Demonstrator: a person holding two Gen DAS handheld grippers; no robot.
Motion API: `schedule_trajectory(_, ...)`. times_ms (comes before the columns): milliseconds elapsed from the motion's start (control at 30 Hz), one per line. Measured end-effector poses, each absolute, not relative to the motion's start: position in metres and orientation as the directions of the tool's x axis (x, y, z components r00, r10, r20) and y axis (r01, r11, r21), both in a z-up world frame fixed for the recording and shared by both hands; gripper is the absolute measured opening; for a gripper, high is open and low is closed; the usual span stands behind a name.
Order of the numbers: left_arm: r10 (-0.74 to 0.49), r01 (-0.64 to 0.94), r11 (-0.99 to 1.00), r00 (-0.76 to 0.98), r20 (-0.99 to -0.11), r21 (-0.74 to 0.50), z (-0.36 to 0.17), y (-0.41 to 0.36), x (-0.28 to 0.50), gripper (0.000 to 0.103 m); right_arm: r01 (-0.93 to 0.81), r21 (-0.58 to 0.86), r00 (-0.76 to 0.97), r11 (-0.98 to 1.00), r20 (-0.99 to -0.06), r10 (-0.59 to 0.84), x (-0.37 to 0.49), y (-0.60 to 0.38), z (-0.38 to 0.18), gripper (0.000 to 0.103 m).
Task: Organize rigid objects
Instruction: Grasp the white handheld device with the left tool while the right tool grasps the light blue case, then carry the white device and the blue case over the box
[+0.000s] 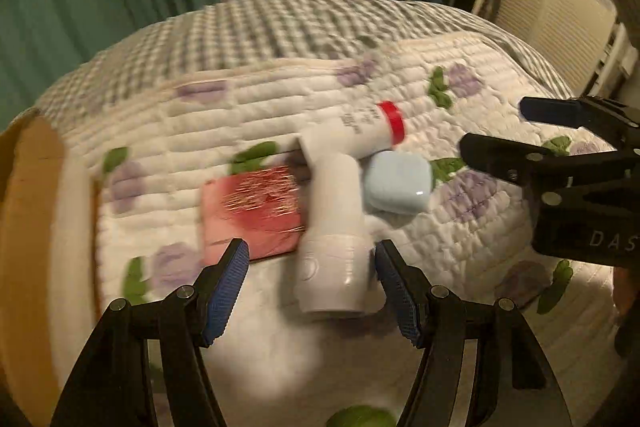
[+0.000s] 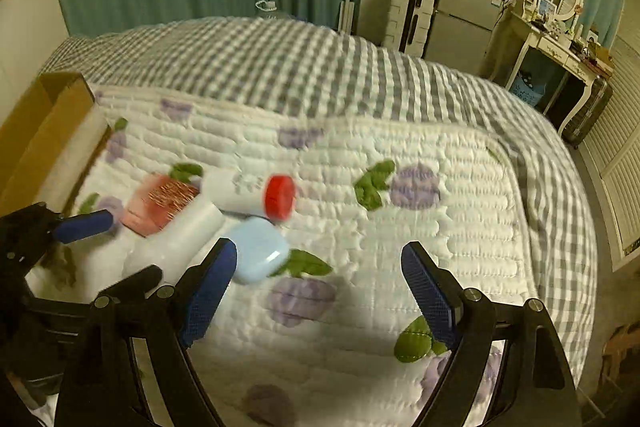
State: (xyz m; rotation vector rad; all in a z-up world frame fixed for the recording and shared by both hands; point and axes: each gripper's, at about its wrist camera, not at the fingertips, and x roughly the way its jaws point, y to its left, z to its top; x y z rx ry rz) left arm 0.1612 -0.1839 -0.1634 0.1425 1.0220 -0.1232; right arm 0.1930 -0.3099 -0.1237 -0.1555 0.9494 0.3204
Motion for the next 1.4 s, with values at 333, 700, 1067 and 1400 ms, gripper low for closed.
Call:
schedule_trajectory(333, -0.037, 0.218, 0.97, 0.561, -0.827, 0.105, -0.167, -0.187, 0.148, 0.049, -0.357, 0.049, 0.519, 0.933, -0.82, 0.242, 0.2, -0.309, -0.139, 0.085)
schedule_trajectory(700, 0.039, 0.064, 0.993, 0.6, -0.799, 0.097, -0.148, -0.122, 0.144, 0.049, -0.46, -0.001, 0.463, 0.888, -0.854, 0.238, 0.203, -0.262, -0.155, 0.08)
schedule_trajectory(1067, 0.01, 0.081, 0.994, 0.587, -0.81, 0.071, -0.155, -0.119, 0.151, 0.049, -0.48, 0.022, 0.374, 0.877, -0.899, 0.227, 0.222, -0.243, -0.186, 0.063)
schedule_trajectory(1400, 0.003, 0.085, 0.994, 0.609, -0.793, 0.069, -0.133, -0.119, 0.138, 0.049, -0.477, -0.034, 0.438, 0.878, -0.875, 0.204, 0.202, -0.236, -0.171, 0.058)
